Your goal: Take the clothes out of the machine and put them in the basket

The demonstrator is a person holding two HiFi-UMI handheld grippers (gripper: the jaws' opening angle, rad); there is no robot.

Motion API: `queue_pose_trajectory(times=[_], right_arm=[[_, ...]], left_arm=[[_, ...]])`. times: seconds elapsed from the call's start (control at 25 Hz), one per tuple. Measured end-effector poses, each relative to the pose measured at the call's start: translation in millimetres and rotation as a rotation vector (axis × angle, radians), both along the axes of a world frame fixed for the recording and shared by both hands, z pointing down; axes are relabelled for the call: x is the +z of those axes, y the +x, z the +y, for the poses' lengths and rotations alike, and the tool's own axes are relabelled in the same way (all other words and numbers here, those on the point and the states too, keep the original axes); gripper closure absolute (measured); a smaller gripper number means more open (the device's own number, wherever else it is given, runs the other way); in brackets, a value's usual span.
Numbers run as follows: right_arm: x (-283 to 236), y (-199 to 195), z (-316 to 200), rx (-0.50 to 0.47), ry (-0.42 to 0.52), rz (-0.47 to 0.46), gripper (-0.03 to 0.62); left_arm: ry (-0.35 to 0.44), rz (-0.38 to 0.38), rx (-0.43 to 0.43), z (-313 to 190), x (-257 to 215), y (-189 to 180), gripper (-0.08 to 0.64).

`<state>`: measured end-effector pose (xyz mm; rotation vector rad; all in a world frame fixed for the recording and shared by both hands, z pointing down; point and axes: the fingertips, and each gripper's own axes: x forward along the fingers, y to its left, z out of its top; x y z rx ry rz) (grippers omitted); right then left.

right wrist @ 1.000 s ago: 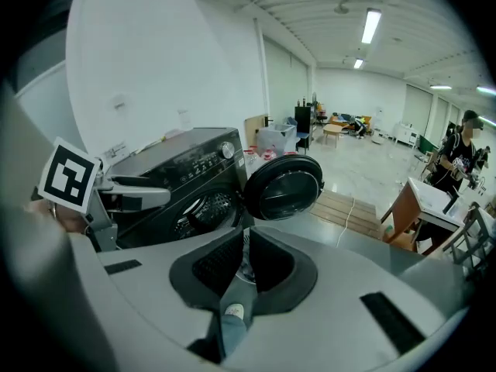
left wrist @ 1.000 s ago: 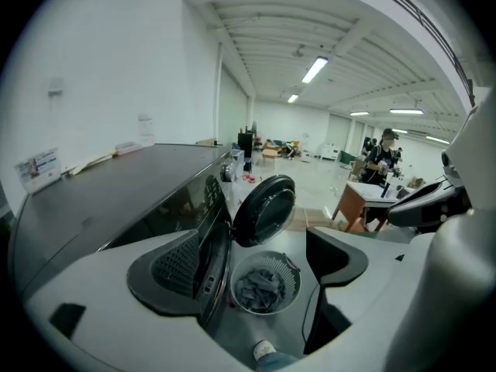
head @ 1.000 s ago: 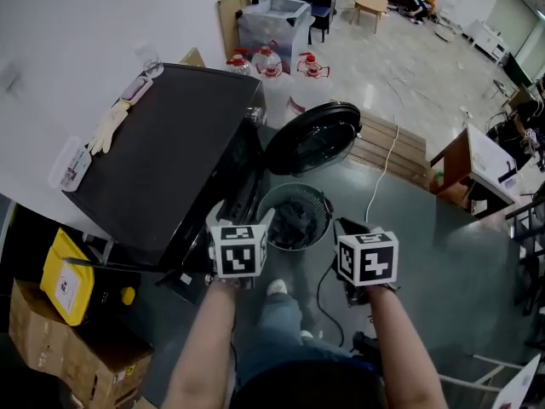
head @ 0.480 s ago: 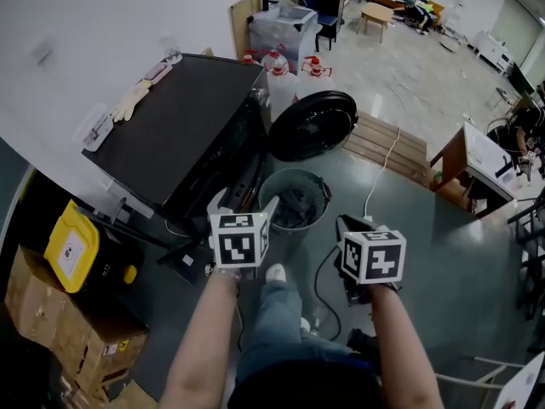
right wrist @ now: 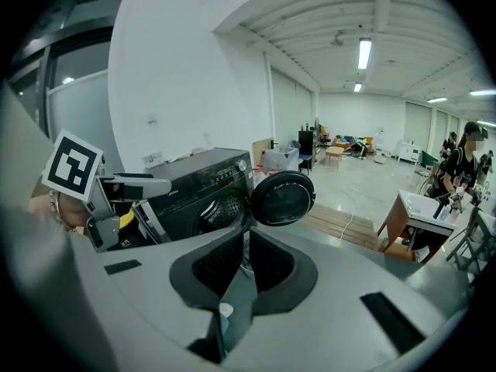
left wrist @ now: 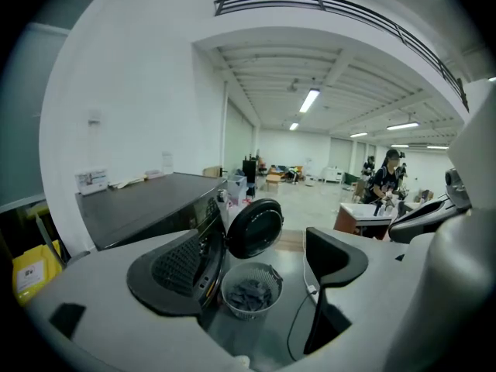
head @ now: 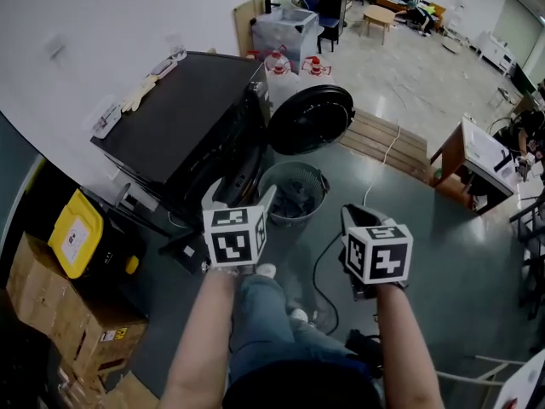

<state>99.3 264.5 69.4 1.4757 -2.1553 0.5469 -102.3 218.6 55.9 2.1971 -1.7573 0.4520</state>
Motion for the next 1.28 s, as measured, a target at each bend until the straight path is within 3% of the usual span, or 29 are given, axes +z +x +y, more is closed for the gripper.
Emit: queue_pose_trajectory(times=[0.28, 0.76, 0.92, 1.28], right_arm=[[-16.2, 2.4, 8.9, -0.009, 0.042, -0.010, 0.566], [-60.4, -37.7, -2.4, 0.039, 0.147, -0.100, 0.566], [-89.7, -54.1, -8.7, 0.046, 0.231, -0.100, 0.566], [-166.3, -86.0, -14.1, 0.039, 0.484, -0.010, 0.566]], left_arm=[[0.040, 0.012, -0.004, 10.8, -20.8, -1.6, 0.127], [0.203, -0.042, 0.039, 4.7, -83.2, -52.3, 0.127], [0.270, -0.067, 0.081, -0.7, -107.4, -68.6, 0.127], [0.389, -0.063, 0.163, -10.8, -168.7, -99.1, 0.127]])
